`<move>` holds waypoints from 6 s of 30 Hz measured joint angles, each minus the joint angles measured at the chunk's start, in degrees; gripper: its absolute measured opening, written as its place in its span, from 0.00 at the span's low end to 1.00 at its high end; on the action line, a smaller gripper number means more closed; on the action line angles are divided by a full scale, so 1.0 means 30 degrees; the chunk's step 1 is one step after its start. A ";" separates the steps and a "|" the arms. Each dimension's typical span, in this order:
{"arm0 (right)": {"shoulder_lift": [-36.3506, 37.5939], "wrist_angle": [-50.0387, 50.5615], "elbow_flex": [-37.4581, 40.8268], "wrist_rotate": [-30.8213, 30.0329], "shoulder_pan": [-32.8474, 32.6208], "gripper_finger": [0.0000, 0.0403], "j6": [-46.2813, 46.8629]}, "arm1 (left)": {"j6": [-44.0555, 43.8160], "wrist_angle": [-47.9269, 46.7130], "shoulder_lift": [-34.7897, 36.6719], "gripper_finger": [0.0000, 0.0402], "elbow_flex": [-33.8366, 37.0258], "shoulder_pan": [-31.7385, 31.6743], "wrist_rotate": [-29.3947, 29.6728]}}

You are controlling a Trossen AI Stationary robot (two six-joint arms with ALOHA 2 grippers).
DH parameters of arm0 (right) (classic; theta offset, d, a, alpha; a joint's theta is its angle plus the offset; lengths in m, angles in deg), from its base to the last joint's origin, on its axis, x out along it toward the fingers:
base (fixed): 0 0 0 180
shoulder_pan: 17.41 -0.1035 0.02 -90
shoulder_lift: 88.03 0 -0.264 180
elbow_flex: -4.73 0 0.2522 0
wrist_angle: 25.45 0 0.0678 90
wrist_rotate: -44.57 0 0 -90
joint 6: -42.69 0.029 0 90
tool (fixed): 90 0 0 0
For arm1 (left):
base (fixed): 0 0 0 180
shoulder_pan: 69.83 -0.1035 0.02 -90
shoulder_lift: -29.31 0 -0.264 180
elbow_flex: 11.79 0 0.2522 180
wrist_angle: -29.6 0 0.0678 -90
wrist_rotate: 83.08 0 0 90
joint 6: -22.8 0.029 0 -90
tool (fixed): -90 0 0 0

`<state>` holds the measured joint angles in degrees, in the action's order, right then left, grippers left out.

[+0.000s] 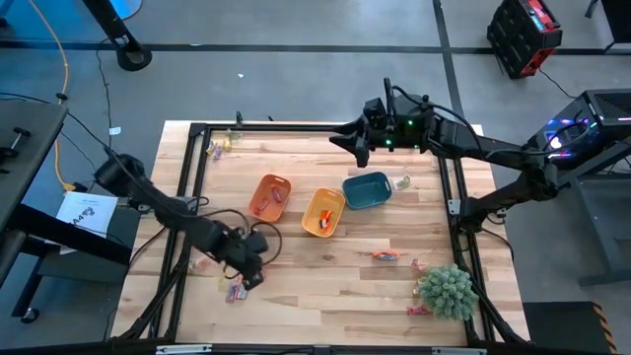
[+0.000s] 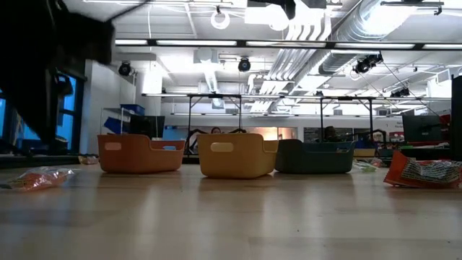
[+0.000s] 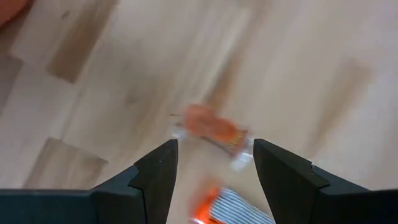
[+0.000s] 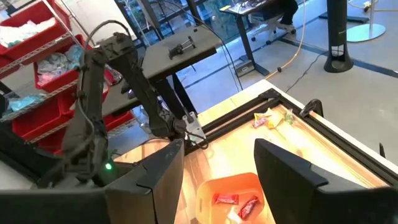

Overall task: Sort candy
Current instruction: Put the orange gummy into the blue bin, then put the orange chocolate into the yellow bin, then put the purple candy into the orange bin

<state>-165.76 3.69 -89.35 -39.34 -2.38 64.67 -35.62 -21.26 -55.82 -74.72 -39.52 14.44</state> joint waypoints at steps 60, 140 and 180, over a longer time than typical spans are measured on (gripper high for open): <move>0.2470 0.1184 -0.0015 -0.1610 -0.0146 0.47 0.0006 | 1.7329 -0.0801 -0.4457 0.42 -1.2149 -1.2304 -0.4686; 0.2011 0.3059 0.0189 -0.1245 -0.0146 0.47 0.1369 | 0.6764 1.6377 -0.1870 0.31 -0.0624 -1.2201 -0.3051; 0.2011 0.3664 0.0189 -0.1275 -0.0131 0.47 -0.0990 | -2.1226 -0.0094 0.2150 0.54 0.2433 0.6209 -0.2955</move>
<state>-159.73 14.68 -88.78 -43.17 -2.78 61.70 -99.29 -21.54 -49.36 -67.42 -20.89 5.58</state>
